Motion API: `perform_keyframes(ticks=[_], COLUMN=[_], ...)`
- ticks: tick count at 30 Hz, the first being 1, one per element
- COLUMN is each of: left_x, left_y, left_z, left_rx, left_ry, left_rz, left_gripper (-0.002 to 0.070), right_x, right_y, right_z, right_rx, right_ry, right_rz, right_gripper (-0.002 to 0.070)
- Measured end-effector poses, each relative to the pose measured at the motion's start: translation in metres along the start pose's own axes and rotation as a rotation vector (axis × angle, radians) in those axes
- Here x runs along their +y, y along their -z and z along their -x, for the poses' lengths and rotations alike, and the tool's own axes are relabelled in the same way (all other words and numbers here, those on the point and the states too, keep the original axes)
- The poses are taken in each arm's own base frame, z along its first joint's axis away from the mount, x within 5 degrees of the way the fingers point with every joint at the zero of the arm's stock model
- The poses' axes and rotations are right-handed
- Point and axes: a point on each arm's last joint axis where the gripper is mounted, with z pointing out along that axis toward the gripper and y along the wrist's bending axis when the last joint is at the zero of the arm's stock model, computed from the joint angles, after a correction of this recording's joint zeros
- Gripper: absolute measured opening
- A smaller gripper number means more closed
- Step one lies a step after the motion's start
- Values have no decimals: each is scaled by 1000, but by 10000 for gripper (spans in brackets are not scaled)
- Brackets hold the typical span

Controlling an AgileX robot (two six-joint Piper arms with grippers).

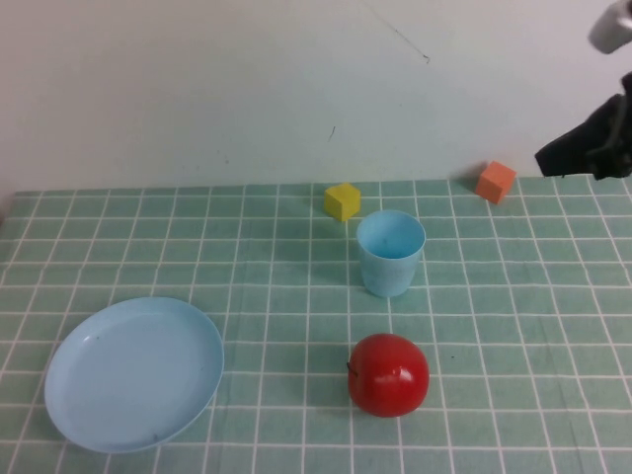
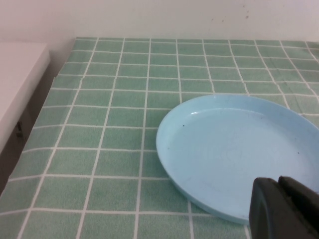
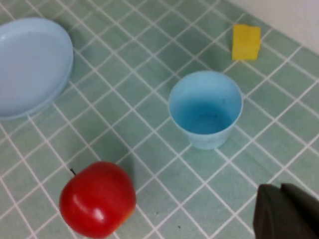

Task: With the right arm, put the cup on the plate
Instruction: Pick up the cup from the table

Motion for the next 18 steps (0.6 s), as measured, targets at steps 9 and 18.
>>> perform_keyframes(ticks=[9,18], left_x=[0,0], left_y=[0,0], left_z=[0,0], left_rx=[0,0], left_ry=[0,0], left_rz=[0,0], left_gripper=[-3,-3], right_x=[-5,-15], right_y=[-92,-116], right_z=[46,61], right_rx=[298,352], right_ry=[152,223], right_rz=[23,-16], right_gripper=[-3,51])
